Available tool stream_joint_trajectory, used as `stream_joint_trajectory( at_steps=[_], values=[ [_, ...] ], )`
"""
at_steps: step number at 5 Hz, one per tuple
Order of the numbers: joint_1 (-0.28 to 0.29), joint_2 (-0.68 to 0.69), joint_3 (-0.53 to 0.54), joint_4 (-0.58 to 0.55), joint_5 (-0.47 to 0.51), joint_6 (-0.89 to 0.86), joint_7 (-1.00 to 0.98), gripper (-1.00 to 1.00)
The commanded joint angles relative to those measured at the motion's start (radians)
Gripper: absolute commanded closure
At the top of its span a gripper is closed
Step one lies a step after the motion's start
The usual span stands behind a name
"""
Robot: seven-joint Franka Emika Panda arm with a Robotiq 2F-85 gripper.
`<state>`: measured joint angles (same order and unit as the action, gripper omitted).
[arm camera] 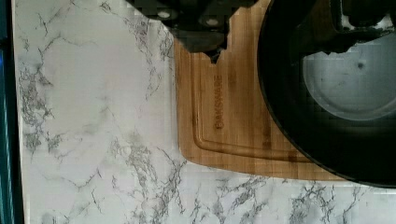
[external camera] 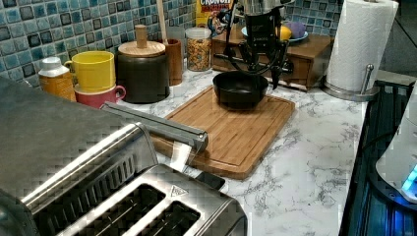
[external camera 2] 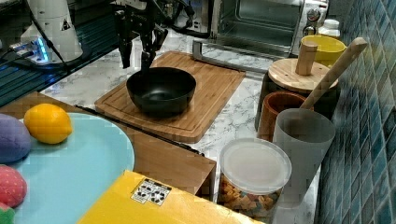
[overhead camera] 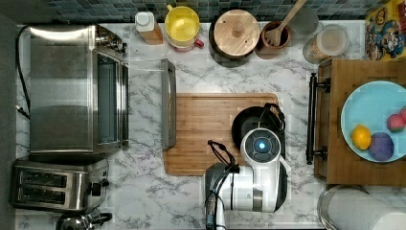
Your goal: Put the bowl on the board.
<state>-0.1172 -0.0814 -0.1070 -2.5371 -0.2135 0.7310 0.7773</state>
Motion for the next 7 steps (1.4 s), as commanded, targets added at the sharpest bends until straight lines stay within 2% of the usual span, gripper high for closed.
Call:
stream_joint_trajectory(
  at_steps=[1, 7],
  values=[
    [0.006, -0.022, -0.018, 0.029, 0.010, 0.008, -0.064, 0.00],
    [0.009, -0.022, -0.021, 0.030, 0.010, 0.008, -0.064, 0.00]
  ],
)
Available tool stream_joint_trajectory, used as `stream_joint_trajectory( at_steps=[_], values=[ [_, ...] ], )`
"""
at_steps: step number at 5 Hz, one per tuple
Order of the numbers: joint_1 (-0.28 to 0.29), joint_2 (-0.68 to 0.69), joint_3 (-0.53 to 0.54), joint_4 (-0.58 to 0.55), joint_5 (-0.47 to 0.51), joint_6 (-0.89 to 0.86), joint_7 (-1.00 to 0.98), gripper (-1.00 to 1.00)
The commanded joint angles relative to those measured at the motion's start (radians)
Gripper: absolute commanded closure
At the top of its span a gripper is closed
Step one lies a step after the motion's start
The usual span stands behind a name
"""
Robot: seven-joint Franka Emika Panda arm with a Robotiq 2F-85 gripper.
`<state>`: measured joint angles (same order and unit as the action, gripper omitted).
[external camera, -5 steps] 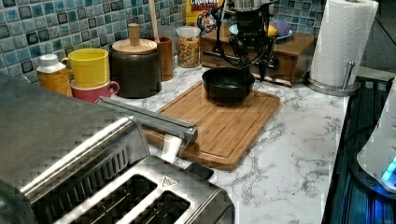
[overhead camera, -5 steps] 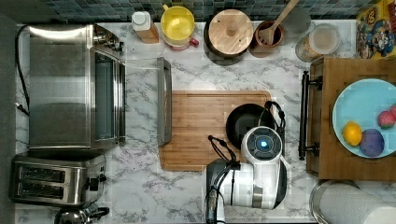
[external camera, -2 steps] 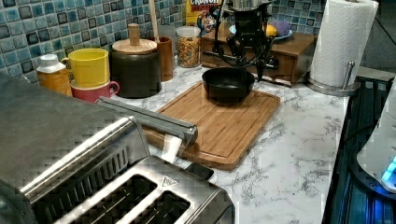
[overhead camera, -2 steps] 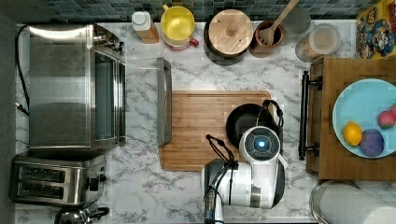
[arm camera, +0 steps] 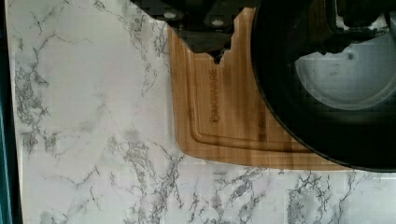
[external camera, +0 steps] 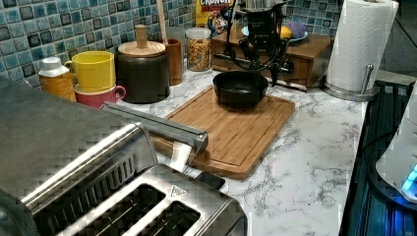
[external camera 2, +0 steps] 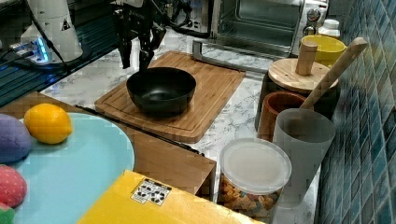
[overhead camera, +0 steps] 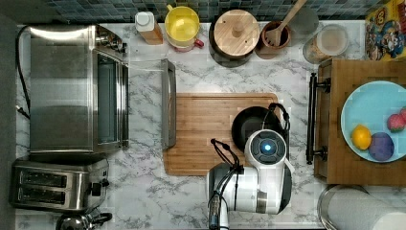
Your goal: Put the bowl on the board.
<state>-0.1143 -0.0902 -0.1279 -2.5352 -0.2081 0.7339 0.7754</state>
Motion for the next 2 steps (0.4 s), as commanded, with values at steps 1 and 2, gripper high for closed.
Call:
stream_joint_trajectory(
  at_steps=[1, 2],
  values=[
    [0.052, -0.014, -0.046, 0.028, -0.002, 0.004, -0.057, 0.00],
    [0.021, -0.013, -0.015, 0.027, 0.002, 0.005, -0.061, 0.00]
  ],
)
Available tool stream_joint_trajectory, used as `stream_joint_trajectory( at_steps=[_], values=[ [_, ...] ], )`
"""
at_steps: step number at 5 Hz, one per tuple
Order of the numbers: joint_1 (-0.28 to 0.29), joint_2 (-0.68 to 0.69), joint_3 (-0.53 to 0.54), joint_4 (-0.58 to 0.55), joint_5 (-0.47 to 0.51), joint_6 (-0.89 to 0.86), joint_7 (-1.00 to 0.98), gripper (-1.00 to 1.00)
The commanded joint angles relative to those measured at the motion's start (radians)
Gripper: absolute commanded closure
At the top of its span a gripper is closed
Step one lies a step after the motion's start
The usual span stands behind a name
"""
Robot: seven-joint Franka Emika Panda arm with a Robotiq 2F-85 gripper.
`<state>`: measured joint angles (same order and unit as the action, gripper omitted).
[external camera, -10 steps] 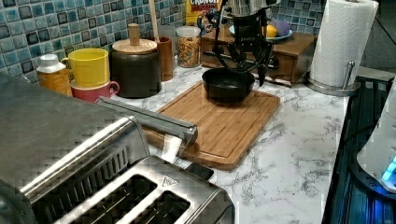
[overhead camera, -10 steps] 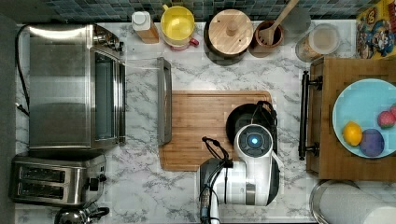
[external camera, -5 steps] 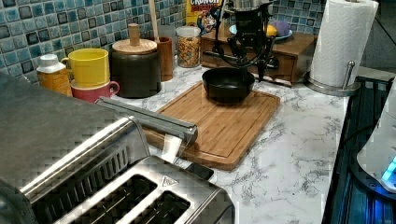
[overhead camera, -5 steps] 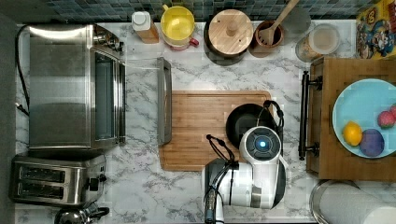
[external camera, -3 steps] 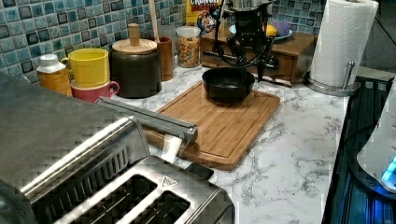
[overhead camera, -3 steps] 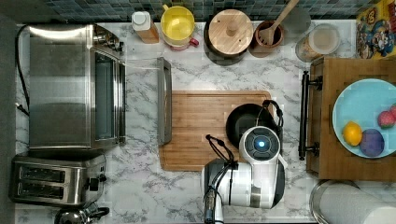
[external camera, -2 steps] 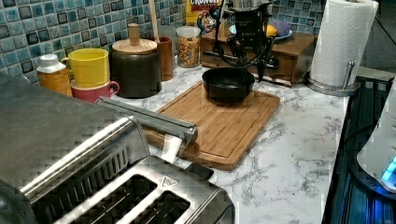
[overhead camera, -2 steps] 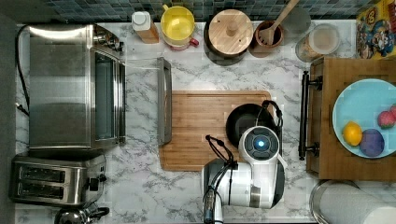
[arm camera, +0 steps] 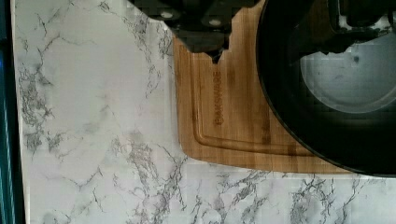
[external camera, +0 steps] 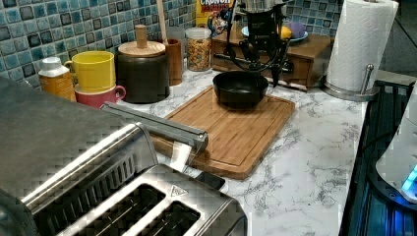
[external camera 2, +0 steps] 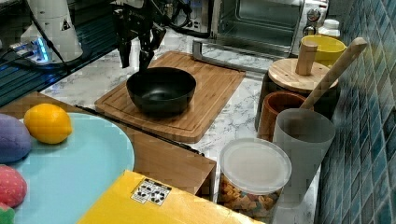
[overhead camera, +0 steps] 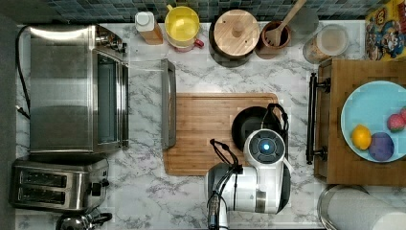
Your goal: Put the bowl on the board.
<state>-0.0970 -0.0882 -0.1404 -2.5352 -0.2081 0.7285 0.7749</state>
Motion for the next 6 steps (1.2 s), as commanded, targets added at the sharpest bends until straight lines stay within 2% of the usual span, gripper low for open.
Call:
stream_joint_trajectory(
  at_steps=[1, 3, 6],
  values=[
    [0.011, -0.015, -0.010, 0.028, 0.002, 0.010, -0.060, 0.00],
    [-0.003, -0.015, 0.004, 0.028, 0.003, 0.010, -0.061, 0.00],
    [0.008, -0.015, -0.007, 0.027, 0.002, 0.010, -0.060, 0.00]
  ],
)
